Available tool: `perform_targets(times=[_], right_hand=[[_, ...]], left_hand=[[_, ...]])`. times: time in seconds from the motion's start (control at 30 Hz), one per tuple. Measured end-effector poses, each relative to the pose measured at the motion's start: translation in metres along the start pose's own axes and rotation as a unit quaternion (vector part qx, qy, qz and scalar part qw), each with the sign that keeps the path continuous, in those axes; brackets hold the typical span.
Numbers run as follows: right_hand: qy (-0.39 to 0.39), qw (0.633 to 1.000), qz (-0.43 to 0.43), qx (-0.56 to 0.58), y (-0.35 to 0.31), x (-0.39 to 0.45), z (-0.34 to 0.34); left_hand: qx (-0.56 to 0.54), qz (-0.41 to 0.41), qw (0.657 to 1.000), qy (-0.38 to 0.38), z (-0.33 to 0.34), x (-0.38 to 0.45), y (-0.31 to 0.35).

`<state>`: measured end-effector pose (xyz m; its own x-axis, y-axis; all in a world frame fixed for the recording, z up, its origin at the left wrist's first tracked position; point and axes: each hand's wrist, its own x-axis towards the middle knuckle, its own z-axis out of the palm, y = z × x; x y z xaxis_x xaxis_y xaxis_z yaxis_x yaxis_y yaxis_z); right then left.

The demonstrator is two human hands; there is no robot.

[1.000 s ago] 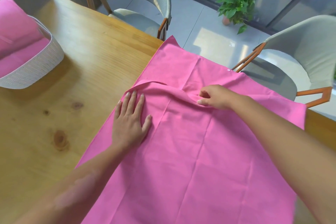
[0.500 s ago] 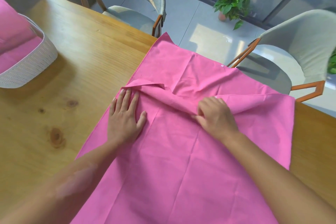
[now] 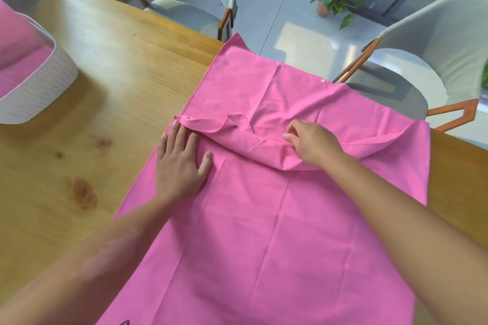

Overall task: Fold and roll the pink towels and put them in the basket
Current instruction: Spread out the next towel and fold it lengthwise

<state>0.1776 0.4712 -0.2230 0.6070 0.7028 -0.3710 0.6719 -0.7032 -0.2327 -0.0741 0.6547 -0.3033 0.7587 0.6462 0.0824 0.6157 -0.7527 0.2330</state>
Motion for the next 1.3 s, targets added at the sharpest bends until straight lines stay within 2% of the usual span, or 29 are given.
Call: perform_targets(times=[0.1, 0.2, 0.4, 0.57, 0.67, 0.87, 1.1, 1.3], right_hand=[[0.04, 0.997, -0.014, 0.066, -0.029, 0.017, 0.004], [0.015, 0.987, 0.031, 0.159, -0.061, 0.034, 0.014], [0.021, 0.99, 0.042, 0.135, -0.083, 0.051, 0.028], [0.1, 0.975, 0.068, 0.184, -0.078, 0.07, 0.009], [0.121, 0.97, 0.053, 0.206, -0.079, 0.091, -0.017], [0.184, 0.967, 0.018, 0.177, -0.092, 0.142, -0.066], [0.168, 0.978, 0.0, 0.126, -0.102, 0.196, -0.066], [0.138, 0.985, 0.047, 0.091, -0.099, 0.218, -0.036]], left_hand=[[-0.002, 0.0, 1.0, 0.004, 0.001, 0.0, 0.0], [-0.004, -0.002, 1.0, 0.001, 0.002, 0.0, 0.0], [0.001, -0.003, 1.0, 0.0, 0.003, 0.0, -0.002], [0.0, -0.003, 1.0, 0.006, 0.005, 0.001, -0.003], [0.001, -0.007, 1.0, 0.004, 0.005, -0.002, -0.003], [0.005, -0.01, 1.0, -0.017, 0.004, -0.001, -0.002], [0.014, -0.01, 0.999, -0.032, 0.005, -0.001, -0.001], [0.022, -0.011, 0.999, -0.034, 0.008, -0.001, -0.003]])
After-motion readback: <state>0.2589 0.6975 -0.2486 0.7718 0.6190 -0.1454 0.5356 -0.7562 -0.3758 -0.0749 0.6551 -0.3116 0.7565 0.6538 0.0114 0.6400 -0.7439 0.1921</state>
